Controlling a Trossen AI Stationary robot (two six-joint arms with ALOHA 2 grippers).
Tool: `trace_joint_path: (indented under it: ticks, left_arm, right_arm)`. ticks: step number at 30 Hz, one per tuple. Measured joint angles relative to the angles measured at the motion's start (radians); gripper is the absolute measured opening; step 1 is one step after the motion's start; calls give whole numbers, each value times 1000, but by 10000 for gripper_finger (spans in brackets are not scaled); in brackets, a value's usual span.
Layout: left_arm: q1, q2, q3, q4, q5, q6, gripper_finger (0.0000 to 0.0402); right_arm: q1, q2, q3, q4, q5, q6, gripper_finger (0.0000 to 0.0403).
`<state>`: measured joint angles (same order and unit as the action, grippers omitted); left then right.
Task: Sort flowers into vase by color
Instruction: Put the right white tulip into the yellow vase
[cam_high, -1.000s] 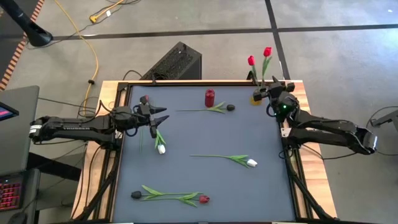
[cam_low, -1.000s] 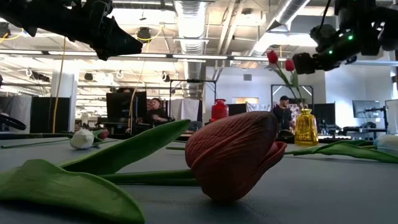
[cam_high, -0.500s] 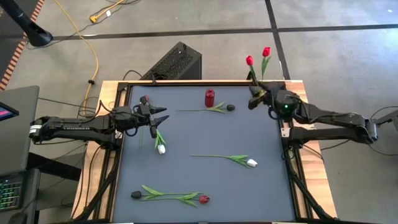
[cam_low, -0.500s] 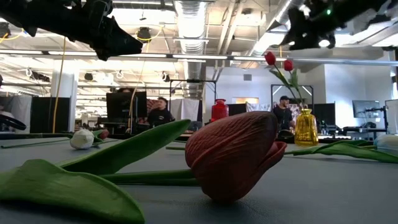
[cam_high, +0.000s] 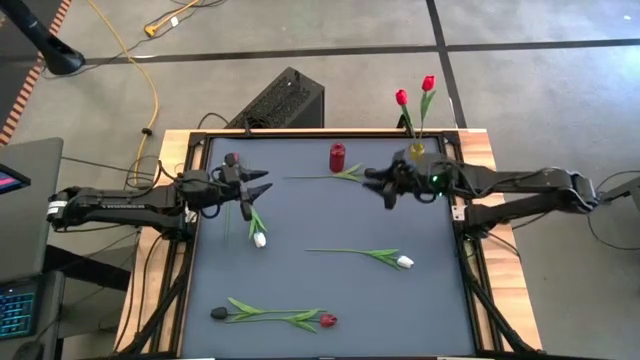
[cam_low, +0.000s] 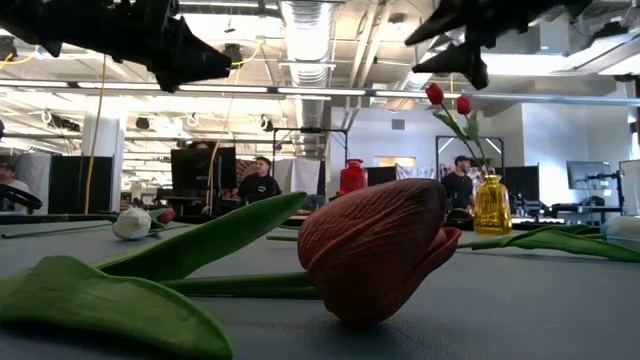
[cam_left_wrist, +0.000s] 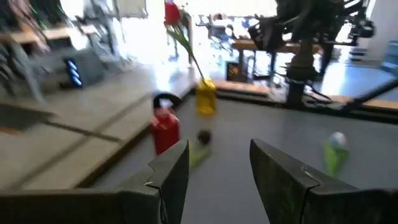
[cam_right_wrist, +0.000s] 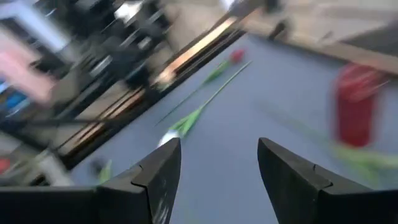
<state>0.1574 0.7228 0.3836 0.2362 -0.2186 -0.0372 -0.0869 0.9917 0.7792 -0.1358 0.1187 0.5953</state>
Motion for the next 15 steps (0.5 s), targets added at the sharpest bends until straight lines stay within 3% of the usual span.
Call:
trace_joint_path:
  ticks: [3, 7, 9, 12, 15]
  left_arm:
    - [-4, 21, -13, -9, 55, -58, 160]
    - [-12, 51, -14, 72, 57, -57, 160]
    - [-16, 68, -13, 144, 67, -104, 160]
    - [-44, 95, -13, 224, 162, -115, 160]
    - [-94, 116, -12, 279, 241, -115, 160]
  right_arm:
    - [106, 49, 4, -3, -4, -20, 239]
    - [221, 139, 4, -9, 91, -65, 236]
    - [256, 185, 4, -10, 70, -15, 231]
    - [327, 242, 4, -6, 6, 52, 222]
    - [411, 289, 4, 12, 20, 57, 212]
